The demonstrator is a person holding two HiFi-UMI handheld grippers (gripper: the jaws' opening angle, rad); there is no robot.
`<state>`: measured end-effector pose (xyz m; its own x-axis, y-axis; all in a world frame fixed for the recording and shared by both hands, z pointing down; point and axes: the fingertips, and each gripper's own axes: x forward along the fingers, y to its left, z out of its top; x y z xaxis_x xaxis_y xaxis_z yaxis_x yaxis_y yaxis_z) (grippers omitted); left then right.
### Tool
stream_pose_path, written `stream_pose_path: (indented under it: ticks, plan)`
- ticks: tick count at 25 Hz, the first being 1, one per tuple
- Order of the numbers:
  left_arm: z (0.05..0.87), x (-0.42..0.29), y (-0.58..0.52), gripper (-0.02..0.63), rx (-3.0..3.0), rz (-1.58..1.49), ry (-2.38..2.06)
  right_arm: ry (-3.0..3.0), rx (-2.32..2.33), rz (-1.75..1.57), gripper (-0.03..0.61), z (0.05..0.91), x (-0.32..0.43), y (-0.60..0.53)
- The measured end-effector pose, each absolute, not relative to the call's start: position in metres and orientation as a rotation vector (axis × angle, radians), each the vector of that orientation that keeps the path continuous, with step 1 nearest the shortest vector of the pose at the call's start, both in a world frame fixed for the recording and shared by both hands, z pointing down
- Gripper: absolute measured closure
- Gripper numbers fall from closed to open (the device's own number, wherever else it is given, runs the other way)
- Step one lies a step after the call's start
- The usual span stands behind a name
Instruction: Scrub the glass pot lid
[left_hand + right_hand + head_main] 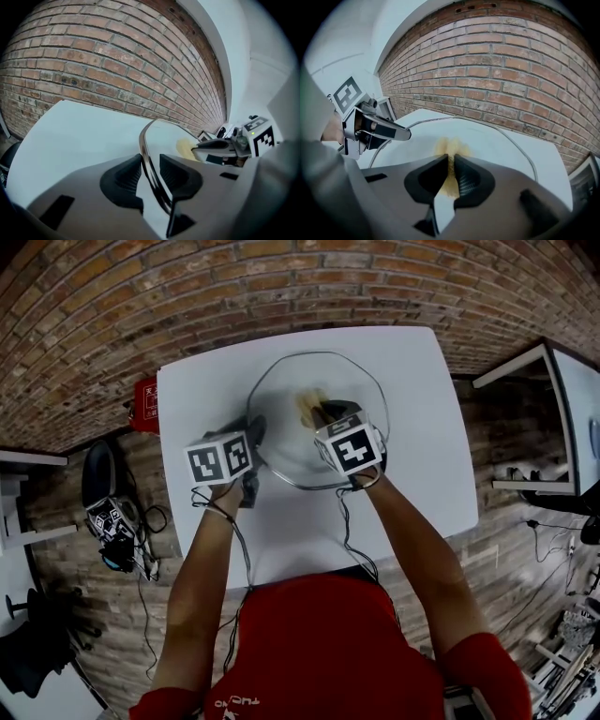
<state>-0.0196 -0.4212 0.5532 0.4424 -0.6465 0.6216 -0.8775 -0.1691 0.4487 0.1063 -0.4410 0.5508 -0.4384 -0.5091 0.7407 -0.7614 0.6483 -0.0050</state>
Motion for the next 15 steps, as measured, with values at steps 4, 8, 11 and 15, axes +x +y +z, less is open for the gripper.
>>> stream_pose_path:
  ticks: [4, 8, 11, 15]
  plan:
    - [0.552, -0.02, -0.42, 0.488, 1.896, 0.359, -1.279, -2.154, 1.0, 0.467, 0.526, 0.539, 0.101, -0.442]
    - [0.553, -0.021, -0.418, 0.489, 1.885, 0.36, -1.274, -2.202, 1.033, 0.459, 0.526, 0.522, 0.08, -0.46]
    - [0.552, -0.02, -0.416, 0.489, 1.884, 0.365, -1.268, -2.217, 1.053, 0.45, 0.527, 0.514, 0.061, -0.479]
    - [0.552, -0.021, -0.416, 0.489, 1.885, 0.372, -1.262, -2.218, 1.044, 0.435, 0.526, 0.52, 0.038, -0.496]
